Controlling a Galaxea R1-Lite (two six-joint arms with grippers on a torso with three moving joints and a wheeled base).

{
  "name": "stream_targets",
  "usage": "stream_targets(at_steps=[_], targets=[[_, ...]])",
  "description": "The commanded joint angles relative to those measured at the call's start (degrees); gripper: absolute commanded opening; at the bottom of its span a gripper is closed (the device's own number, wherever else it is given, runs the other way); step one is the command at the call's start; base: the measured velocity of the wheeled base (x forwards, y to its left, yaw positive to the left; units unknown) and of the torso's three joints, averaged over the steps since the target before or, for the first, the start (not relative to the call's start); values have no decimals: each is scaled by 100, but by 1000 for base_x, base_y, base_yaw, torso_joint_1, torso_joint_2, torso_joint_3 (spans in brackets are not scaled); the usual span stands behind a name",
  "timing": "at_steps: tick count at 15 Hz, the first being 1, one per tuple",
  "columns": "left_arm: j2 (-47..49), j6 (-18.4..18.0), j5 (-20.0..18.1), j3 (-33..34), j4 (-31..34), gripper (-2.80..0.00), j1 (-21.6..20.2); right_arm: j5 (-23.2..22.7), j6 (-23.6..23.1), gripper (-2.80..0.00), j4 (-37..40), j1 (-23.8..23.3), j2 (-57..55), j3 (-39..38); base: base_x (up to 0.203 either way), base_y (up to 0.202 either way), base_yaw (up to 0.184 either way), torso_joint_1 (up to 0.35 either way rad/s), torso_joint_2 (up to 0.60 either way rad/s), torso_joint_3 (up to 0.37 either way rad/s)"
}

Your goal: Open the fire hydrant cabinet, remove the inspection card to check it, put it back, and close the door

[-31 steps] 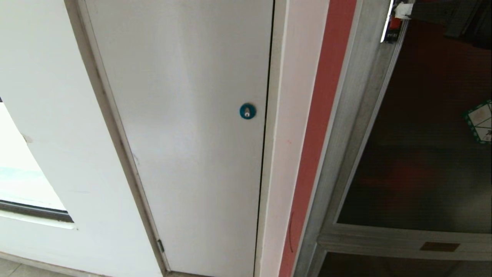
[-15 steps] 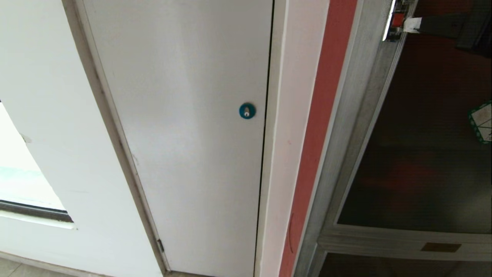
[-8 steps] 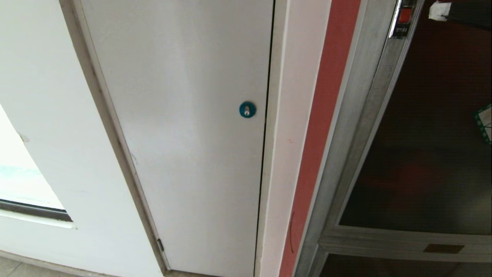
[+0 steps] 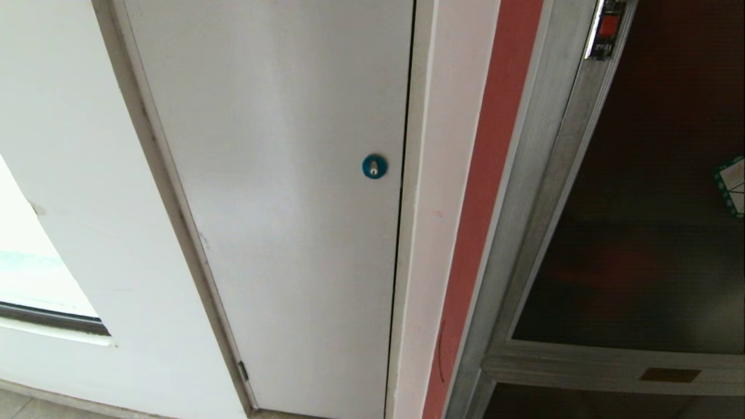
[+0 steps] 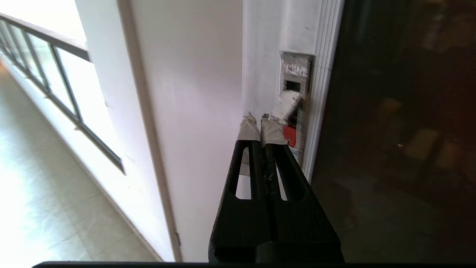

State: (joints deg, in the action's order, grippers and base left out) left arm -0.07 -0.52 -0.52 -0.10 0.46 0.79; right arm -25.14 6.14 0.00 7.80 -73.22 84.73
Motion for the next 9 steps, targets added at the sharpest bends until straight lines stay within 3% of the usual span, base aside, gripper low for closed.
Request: stream_targets(at_steps=[1, 9], targets=[[7, 0, 0, 1, 6, -280, 0, -19, 1, -280, 4, 110, -138, 102, 0, 0, 0, 0, 0, 0], [7, 0, 0, 1, -2, -280, 0, 43, -8, -280, 0, 283, -702, 597, 0, 0, 0, 0, 0, 0]])
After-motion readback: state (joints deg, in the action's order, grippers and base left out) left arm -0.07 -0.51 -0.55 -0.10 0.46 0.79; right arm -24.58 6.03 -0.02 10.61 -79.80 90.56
